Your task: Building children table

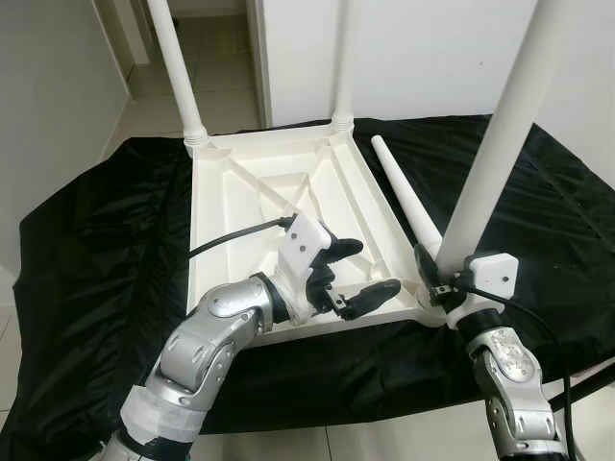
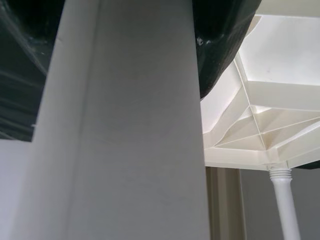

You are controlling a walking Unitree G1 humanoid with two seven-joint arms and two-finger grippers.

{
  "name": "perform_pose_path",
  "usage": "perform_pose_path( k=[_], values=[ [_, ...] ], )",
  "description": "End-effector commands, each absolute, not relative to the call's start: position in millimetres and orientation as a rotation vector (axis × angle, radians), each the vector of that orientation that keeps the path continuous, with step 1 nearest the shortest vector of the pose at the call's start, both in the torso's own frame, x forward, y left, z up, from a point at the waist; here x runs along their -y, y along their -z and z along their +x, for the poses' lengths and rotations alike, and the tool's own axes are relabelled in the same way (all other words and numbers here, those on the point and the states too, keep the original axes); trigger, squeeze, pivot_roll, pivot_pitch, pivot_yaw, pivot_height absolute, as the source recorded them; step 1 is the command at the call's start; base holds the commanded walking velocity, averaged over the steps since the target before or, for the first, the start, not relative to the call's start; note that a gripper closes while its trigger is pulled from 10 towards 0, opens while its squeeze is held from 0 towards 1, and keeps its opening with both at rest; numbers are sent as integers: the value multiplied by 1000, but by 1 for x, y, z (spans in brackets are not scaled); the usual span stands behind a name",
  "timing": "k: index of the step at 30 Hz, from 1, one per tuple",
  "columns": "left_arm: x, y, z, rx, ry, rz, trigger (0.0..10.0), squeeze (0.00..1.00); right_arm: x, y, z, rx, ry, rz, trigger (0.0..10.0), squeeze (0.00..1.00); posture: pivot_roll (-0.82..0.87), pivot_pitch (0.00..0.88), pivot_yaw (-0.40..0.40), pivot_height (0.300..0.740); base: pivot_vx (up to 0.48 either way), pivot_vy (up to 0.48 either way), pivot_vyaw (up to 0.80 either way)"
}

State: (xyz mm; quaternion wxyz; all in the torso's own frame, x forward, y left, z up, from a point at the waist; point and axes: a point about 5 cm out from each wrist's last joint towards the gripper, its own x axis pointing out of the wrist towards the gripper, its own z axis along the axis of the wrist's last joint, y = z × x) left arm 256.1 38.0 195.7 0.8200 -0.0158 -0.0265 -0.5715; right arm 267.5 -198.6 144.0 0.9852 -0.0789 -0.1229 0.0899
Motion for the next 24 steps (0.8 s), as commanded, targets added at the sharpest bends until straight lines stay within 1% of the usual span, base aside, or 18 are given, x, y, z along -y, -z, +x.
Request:
perform_pose_path(
  k=[1,8,13,15,21,23,24],
  values=[
    [-37,-197,251,58,1281,-36,10000,0,203,-128,266,177,-188,-189,10000,0,-119,18,61,740,0,0,0],
    [-37,-198,251,57,1277,-35,10000,0,198,-129,264,204,-241,-221,10000,0,-112,21,63,740,0,0,0],
    [-38,-198,251,56,1276,-34,10000,0,197,-119,261,177,-251,-264,10000,0,-114,22,63,740,0,0,0],
    [-38,-198,251,57,1275,-32,10000,0,194,-111,258,163,-259,-239,10000,0,-114,25,64,740,0,0,0],
    [-38,-199,251,56,1275,-30,10000,0,193,-107,257,169,-255,-189,10000,0,-114,25,63,740,0,0,0],
    [-38,-199,251,57,1275,-29,10000,0,193,-105,256,177,-240,-126,10000,0,-117,26,64,740,0,0,0],
    [-38,-199,251,57,1275,-29,10000,0,193,-105,256,177,-240,-126,10000,0,-117,26,64,740,0,0,0]
  ],
)
